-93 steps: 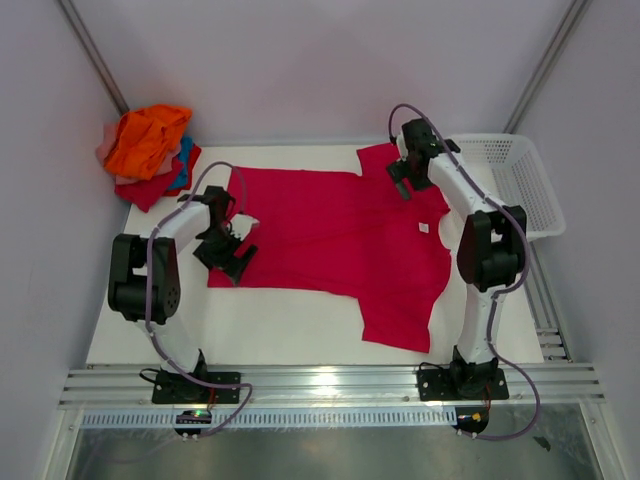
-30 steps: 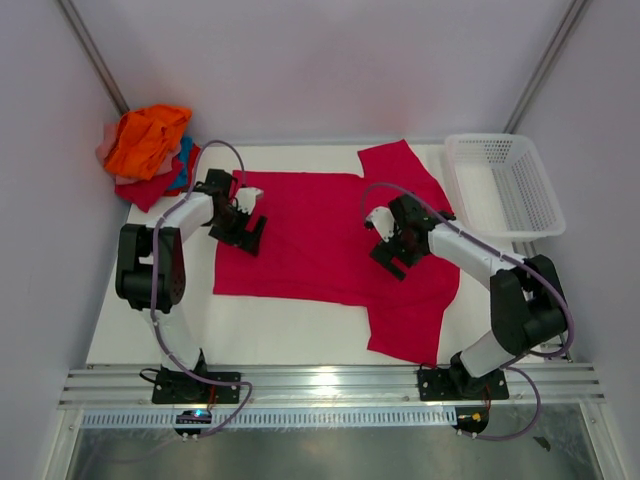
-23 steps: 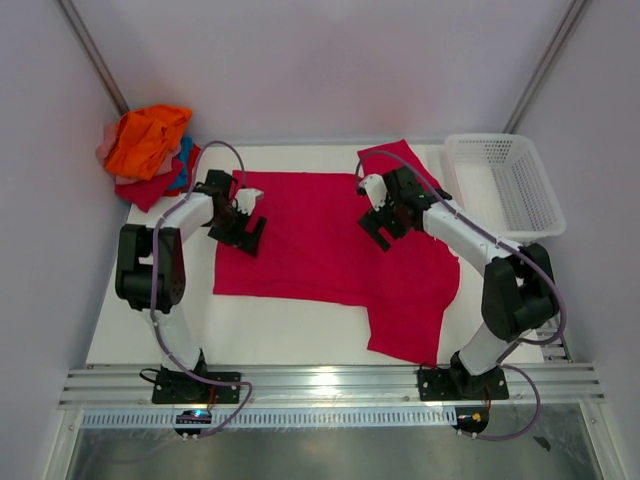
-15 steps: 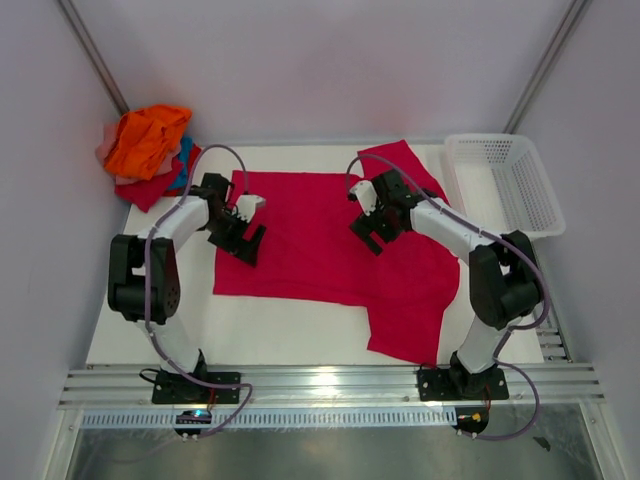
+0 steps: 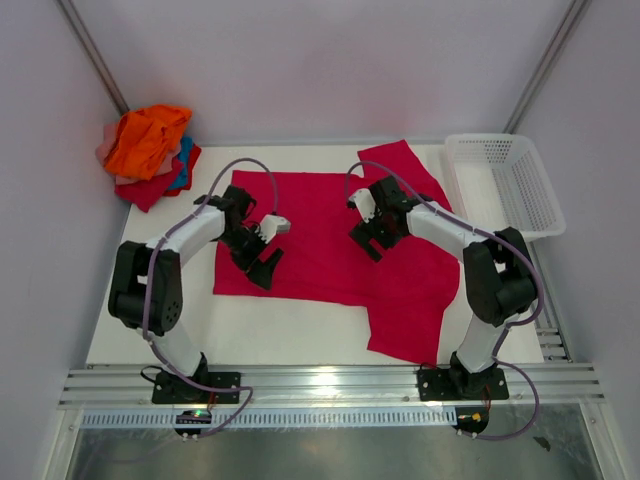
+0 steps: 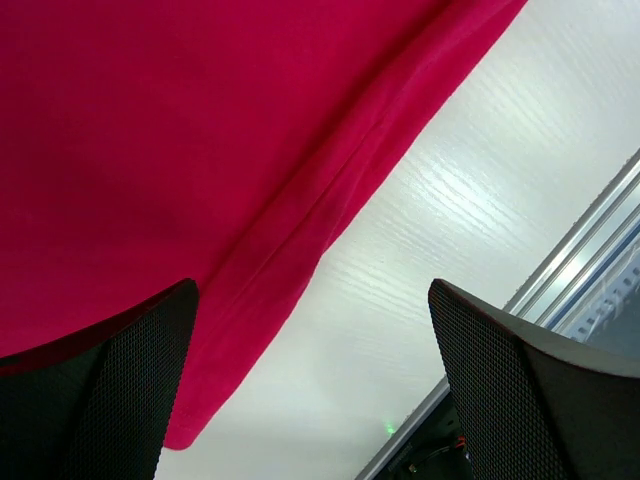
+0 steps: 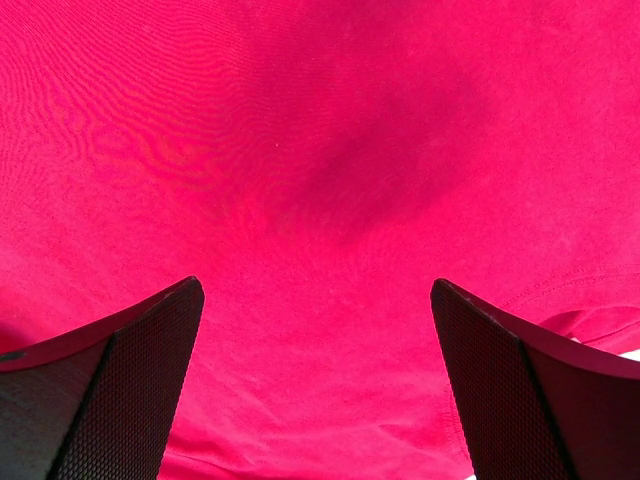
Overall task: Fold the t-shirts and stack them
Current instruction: Flatten out the tshirt
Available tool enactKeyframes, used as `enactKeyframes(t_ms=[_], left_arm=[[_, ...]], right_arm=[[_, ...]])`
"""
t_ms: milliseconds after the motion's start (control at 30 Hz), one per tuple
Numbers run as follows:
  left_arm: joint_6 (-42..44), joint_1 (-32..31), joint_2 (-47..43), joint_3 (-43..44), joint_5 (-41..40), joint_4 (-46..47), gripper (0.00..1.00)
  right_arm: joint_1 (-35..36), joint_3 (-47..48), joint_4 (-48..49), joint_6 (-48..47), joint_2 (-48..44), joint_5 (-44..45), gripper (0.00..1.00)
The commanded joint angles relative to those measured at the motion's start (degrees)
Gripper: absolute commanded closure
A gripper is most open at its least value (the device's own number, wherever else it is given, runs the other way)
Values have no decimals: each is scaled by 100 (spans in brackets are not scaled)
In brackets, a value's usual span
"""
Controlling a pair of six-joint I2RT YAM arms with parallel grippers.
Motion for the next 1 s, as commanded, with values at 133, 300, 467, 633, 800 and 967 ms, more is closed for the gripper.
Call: enactKeyframes(t_ms=[133, 300, 467, 633, 800, 967], left_arm=[[-191, -128, 270, -303, -515, 676, 1], [-384, -128, 288, -338, -726, 923, 1], [-429, -128, 279, -338, -867, 1011, 1], [-402, -128, 227, -321, -841, 862, 1], [-297, -128, 51, -303, -683, 590, 1], [-174, -128, -239, -330, -568, 230, 4]], right_arm=[[74, 10, 175, 138, 37, -109, 1], [100, 19, 140, 165, 28, -153, 1], [135, 36, 113, 165, 55, -171, 1], [144, 71, 113, 165, 90, -144, 1], [144, 106, 113, 174, 152, -127, 1], [153, 150, 78, 200, 196, -92, 1]])
